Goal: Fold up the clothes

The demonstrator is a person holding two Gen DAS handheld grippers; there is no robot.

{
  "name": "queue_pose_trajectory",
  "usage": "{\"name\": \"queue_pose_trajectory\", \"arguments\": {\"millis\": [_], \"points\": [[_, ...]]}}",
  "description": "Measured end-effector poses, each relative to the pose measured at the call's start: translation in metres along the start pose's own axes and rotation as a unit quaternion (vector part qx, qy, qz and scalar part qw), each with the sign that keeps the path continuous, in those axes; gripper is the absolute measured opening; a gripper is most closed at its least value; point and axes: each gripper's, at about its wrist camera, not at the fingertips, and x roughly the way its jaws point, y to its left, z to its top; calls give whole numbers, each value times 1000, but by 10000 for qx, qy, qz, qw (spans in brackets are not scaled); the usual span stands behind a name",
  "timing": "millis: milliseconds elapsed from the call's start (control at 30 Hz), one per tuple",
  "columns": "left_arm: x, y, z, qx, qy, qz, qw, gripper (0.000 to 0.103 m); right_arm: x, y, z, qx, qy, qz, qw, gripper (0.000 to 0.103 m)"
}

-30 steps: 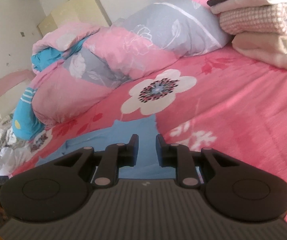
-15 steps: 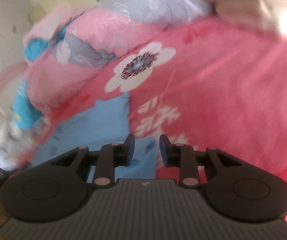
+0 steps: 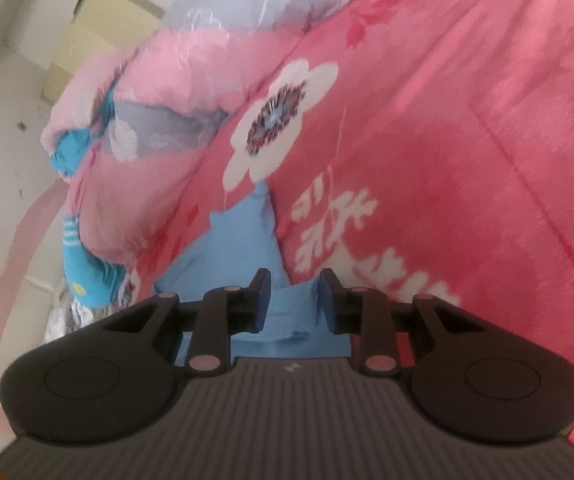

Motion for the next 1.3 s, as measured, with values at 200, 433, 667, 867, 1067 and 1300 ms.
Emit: {"name": "queue_pose_trajectory", "arguments": {"millis": [200,433,667,867,1067,1300], "points": [[6,6,-3,-128,143,-12,9998,6,-17,30,-13,-2230,-440,-1309,9650,27],[9,5,-3,-108,163,10,9998,6,10,59,-53,-5053,217,-1939,8406,27],[10,8,-4,-198,162,-49,9997,6,39,81,-73,-6854,627,-1946,6989,37],[11,8,-4,-208,167,-59,9996,6,45,90,-94,-8194,921,-1677,5404,41],[8,6,-5,-149,102,-36,9998,6,50,97,-105,-8716,1239,-1412,4528,8],[0,5,-5,-129,-111,-65,9998,6,30,112,-89,-8086,452,-1712,5611,4]]}}
